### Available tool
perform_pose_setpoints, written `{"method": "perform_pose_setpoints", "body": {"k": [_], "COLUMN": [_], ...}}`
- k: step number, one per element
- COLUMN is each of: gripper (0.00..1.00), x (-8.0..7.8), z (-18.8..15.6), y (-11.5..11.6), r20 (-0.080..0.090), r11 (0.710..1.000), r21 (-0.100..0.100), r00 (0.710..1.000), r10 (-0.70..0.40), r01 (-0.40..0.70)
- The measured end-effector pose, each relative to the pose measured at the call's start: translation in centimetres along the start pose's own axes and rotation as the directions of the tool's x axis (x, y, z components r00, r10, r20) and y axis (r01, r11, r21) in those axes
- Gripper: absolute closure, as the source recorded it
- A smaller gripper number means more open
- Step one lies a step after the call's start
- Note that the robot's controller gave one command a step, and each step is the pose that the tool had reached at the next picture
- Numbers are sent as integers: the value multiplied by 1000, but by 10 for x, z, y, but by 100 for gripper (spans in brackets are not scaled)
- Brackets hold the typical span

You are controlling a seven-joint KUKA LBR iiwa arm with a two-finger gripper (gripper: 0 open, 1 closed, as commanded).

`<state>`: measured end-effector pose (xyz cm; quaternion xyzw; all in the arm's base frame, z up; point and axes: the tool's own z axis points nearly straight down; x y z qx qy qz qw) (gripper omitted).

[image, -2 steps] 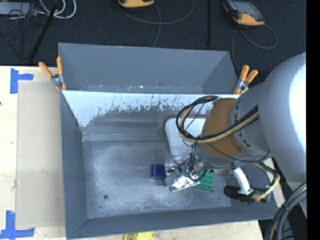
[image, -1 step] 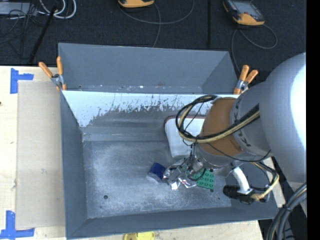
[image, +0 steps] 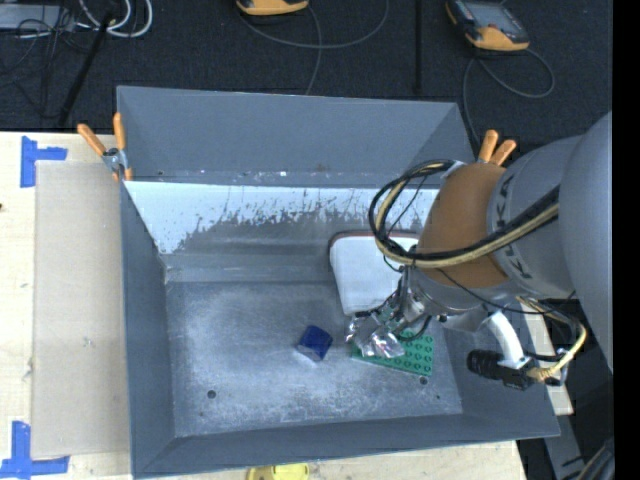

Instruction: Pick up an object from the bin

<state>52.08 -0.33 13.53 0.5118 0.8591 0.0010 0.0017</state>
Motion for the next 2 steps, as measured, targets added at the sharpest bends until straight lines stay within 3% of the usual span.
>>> {"method": "perform_pose_setpoints", "body": {"k": [2], "gripper": [100], "x": [-1], "z": [-41], "y": [0], "r20": [-2], "r11": [1000], "r21": [4], "r00": [1000], "r10": [-9], "r01": [9]}}
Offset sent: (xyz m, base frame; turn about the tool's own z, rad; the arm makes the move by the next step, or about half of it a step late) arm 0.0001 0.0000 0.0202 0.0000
